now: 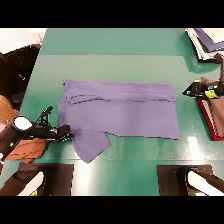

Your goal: Fold the shirts.

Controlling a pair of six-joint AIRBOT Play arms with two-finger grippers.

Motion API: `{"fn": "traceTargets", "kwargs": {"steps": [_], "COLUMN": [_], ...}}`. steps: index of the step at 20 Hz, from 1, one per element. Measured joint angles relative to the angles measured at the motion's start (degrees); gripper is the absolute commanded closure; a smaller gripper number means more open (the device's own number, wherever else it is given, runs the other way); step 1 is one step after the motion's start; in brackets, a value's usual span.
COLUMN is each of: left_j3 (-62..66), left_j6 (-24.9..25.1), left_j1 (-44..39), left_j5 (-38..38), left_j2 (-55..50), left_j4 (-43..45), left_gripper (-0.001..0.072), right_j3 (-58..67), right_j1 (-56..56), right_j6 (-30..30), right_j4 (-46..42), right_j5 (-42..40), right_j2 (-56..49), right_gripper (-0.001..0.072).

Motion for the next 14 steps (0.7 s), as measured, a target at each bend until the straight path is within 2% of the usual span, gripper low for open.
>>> {"fn": "traceTargets", "kwargs": {"steps": [4,7,10,14], "left_j3": [2.1,4.1,5.3,5.8], "left_j6": [1.7,3.0,3.7,4.0], "left_j1": [0.0,0.0,0.0,0.0], "left_j5": [-1.2,-2.4,-2.8,-3.0], "left_j2": [0.1,0.1,0.1,0.1], "left_j4": [-0.9,-1.2,-1.2,-1.1], "left_gripper": [0.0683,0.0683,0.0683,0.0683], "right_j3": [-1.6,-8.8,-19.5,-32.0], "right_j1": [-4.3,-10.8,-17.2,-21.9], "right_j6": [0.0,0.0,0.0,-0.7], "right_j4": [-3.6,-5.6,-5.4,0.4], "right_j5": [6.3,9.3,9.6,4.7], "right_j2": [0.6,2.9,4.6,5.4], "right_gripper": [0.0254,0.0253,0.0253,0.0254]}}
